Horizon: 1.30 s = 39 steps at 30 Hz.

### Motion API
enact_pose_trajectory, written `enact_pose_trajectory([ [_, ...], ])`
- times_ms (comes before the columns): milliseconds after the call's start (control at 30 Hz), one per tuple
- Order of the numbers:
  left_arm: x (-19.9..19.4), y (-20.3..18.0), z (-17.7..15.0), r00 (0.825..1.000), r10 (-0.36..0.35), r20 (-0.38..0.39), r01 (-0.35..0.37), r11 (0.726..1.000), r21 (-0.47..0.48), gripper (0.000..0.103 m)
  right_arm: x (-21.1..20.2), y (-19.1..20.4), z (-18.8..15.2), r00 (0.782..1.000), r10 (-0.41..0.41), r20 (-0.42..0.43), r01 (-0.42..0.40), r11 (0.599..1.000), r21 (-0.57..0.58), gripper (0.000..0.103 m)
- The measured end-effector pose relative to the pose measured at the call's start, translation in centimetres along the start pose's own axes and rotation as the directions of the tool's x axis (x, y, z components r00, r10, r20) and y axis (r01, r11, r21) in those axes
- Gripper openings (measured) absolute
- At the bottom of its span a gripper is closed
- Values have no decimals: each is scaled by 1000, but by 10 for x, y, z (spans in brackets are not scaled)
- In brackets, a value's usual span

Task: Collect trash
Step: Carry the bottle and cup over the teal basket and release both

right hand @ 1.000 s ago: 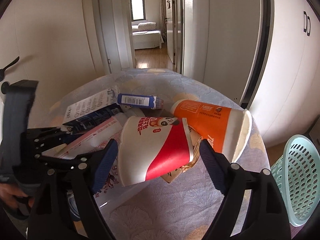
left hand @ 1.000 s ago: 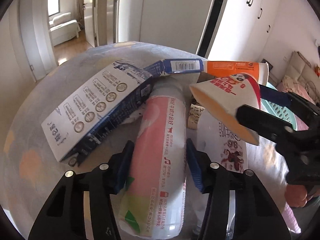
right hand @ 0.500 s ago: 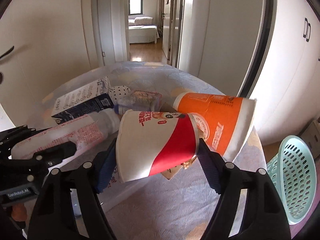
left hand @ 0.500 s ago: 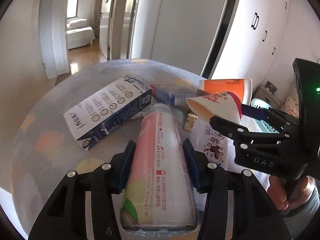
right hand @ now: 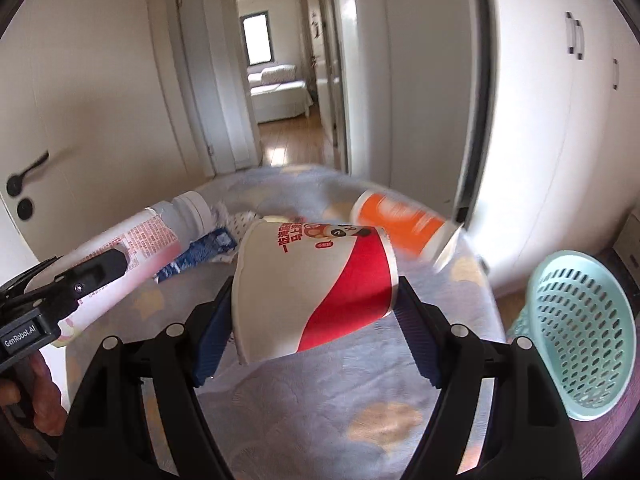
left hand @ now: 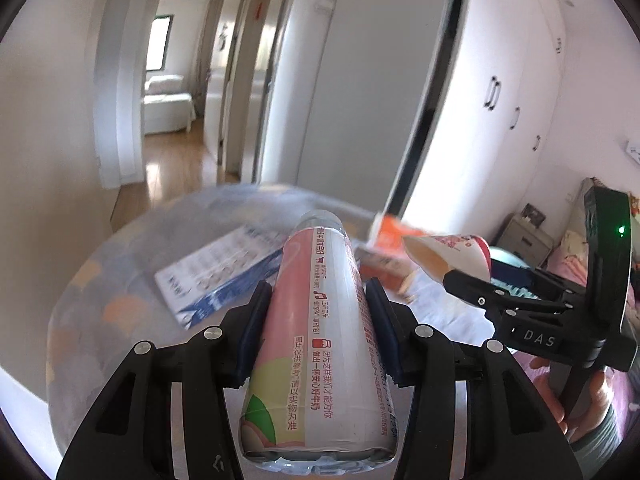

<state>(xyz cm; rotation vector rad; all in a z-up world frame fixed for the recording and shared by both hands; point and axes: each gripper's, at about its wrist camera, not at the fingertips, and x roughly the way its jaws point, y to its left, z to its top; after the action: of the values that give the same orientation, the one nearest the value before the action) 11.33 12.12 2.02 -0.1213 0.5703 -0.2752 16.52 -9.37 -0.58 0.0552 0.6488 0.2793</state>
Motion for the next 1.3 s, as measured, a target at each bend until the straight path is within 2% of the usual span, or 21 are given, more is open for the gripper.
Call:
enact_pose_trajectory([
  [267, 8, -68, 23, 995, -92, 35, 89, 992, 89, 47, -55, -61, 8, 989, -97, 111, 86, 991, 99, 72],
  [400, 25, -104, 29, 988, -154, 25, 150, 981, 124, 47, -74, -99, 6, 969, -203, 140, 179, 970, 165, 72],
  [533, 54, -148, 31, 974, -227, -6, 226, 962, 153, 47, -82, -148, -2, 952, -281, 119, 242, 933, 267, 72],
  [633, 83, -182, 27, 967, -243, -74, 252, 954, 165, 47, -77, -187, -11, 948, -315, 53, 279, 898, 341, 72],
  [700, 102, -205, 23, 956, -272, -110, 288, 942, 174, 47, -73, -213, -21, 939, -344, 4, 316, 868, 383, 72],
  [900, 157, -268, 14, 907, -353, -229, 393, 905, 164, 47, -75, -268, -47, 917, -391, -78, 380, 799, 466, 72],
  [1033, 196, -305, 3, 854, -405, -326, 464, 876, 129, 47, -73, -291, -58, 906, -405, -125, 413, 776, 477, 72],
  [1200, 235, -329, -5, 830, -405, -384, 476, 873, 108, 47, -76, -309, -62, 895, -421, -146, 435, 752, 496, 72],
  [1300, 254, -341, -7, 829, -388, -404, 464, 879, 108, 47, -77, -320, -62, 893, -423, -155, 439, 741, 507, 72],
])
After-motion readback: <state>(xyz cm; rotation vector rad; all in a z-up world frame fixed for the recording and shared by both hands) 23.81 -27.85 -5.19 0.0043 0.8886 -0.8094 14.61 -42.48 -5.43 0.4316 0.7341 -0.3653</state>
